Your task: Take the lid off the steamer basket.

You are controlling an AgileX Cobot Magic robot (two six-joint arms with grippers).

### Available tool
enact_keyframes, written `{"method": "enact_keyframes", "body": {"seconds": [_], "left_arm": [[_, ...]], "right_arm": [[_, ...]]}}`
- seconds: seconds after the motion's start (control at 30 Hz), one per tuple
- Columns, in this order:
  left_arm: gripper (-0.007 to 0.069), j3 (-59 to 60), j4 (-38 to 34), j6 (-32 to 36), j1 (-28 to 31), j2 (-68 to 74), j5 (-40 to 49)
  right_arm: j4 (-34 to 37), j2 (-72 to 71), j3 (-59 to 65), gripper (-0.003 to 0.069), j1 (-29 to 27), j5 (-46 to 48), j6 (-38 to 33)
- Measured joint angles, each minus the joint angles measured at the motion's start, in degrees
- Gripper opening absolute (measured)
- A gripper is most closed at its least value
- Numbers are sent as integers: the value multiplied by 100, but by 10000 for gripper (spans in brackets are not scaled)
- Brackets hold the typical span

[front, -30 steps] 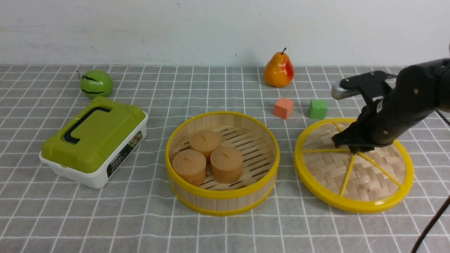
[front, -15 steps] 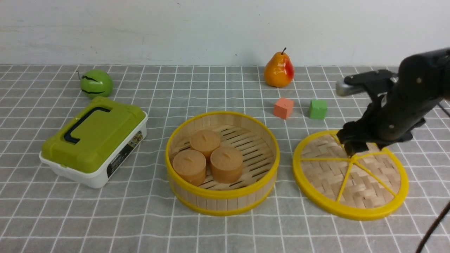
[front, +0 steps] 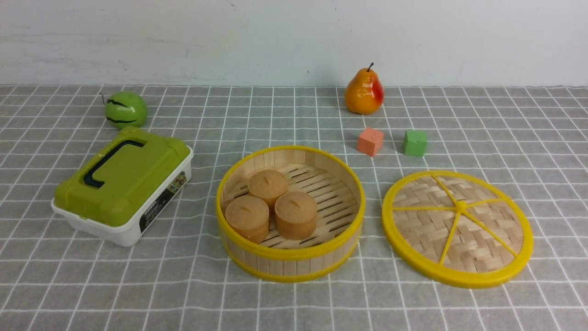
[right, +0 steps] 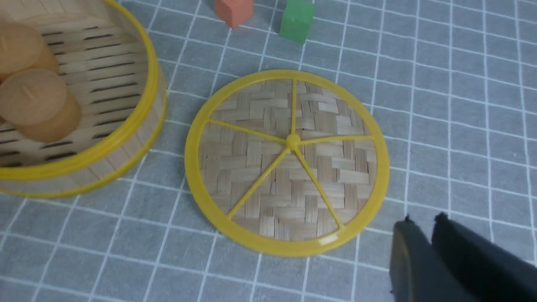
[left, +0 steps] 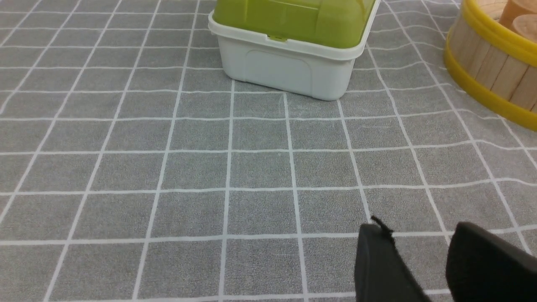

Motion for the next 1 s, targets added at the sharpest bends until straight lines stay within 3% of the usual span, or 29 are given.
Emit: {"method": "enact_keyframes", "body": {"seconds": [0.33, 0.73, 0.87, 1.0], "left_arm": [[239, 0, 0, 0, 0, 0, 9], [239, 0, 0, 0, 0, 0, 9], [239, 0, 0, 0, 0, 0, 12], [239, 0, 0, 0, 0, 0, 12]], "right_arm": [[0, -2275, 1278, -24, 0, -208, 0], [-34, -2895, 1704, -18, 0, 399, -16], [-29, -3078, 2044, -13, 0, -203, -98], [114, -3375, 3001, -9, 0, -1621, -128]]}}
